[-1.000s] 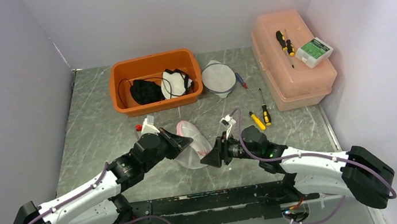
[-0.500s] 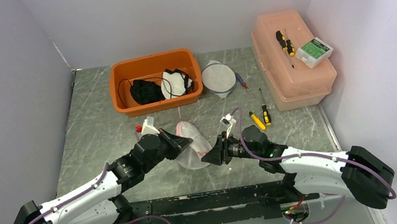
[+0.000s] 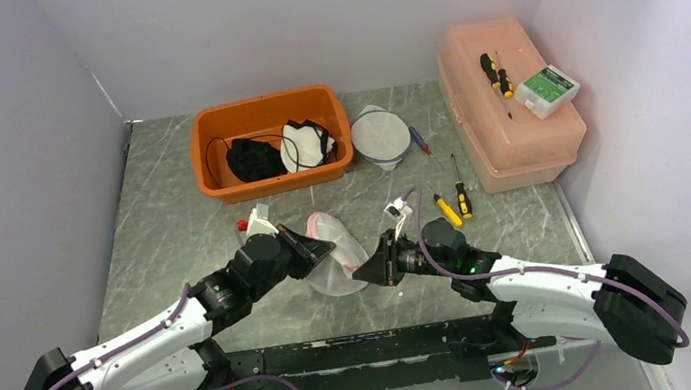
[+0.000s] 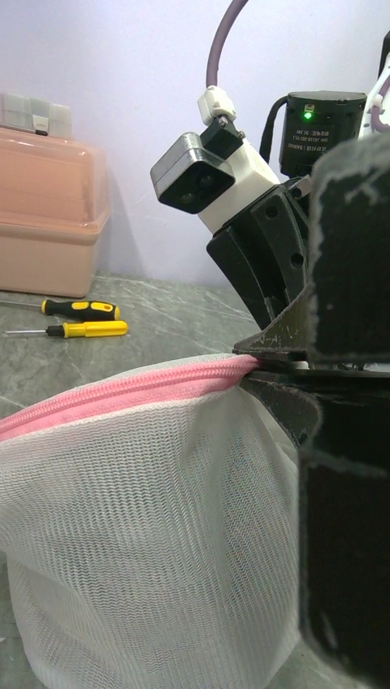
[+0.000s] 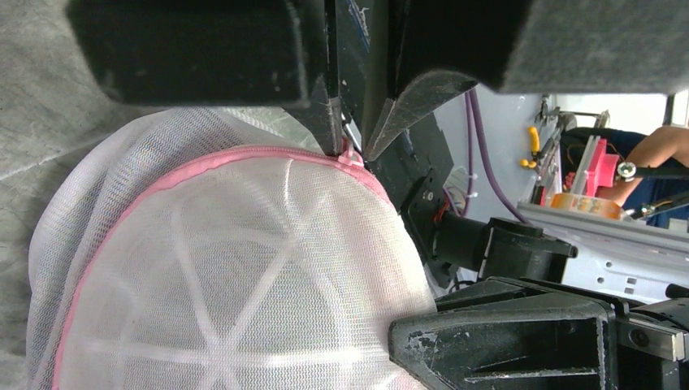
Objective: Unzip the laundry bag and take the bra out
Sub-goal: Unzip the laundry bag at the center of the board.
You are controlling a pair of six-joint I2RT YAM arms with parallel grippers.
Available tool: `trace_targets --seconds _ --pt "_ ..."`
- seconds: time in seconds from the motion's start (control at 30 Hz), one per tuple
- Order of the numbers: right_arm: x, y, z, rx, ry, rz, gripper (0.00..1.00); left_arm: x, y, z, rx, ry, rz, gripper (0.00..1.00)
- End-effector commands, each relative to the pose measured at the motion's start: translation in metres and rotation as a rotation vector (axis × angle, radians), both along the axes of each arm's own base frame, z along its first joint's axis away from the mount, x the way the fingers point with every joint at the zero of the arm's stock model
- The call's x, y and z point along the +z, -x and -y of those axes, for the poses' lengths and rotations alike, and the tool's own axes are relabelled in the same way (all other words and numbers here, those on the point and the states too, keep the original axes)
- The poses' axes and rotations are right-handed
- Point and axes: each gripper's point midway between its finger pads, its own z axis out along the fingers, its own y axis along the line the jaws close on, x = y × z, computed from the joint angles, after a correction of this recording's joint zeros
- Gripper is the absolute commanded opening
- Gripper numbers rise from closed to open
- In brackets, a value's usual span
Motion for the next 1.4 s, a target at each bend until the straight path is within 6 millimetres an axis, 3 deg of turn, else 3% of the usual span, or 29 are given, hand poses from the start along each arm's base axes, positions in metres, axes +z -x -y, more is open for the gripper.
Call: trace_targets --seconds 0.0,0.43,0.53,1.0,1.13,1.23,1.37 --pt "0.022 -0.008 -0.003 -0.017 -0.068 0.071 0.18 0.004 0.000 0.002 -0.005 0.026 0.006 0.03" --pt "0.014 -0.005 0.002 -0.009 -0.035 0.078 0.00 0.003 0.001 -0.001 -0.001 0.027 0.005 0.03" --pt "0.012 -0.005 0.003 -0.009 -0.020 0.076 0.00 0.003 0.002 -0.001 -0.002 0.027 0.005 0.03" --pt "-0.044 -0.017 0.033 -0.144 0.215 0.016 0.00 -0.005 0.009 0.001 -0.039 0.014 -0.013 0.03" --pt "-0.056 -0.031 0.046 -0.241 0.291 0.009 0.00 -0.007 0.011 0.007 -0.080 0.000 -0.009 0.03" --pt "-0.047 -0.037 0.053 -0.268 0.307 0.075 0.00 -0.007 0.012 0.012 -0.120 -0.029 0.008 0.03" --pt "-0.016 -0.041 0.062 -0.265 0.316 0.209 0.00 0.002 0.009 0.019 -0.182 -0.083 0.068 0.03"
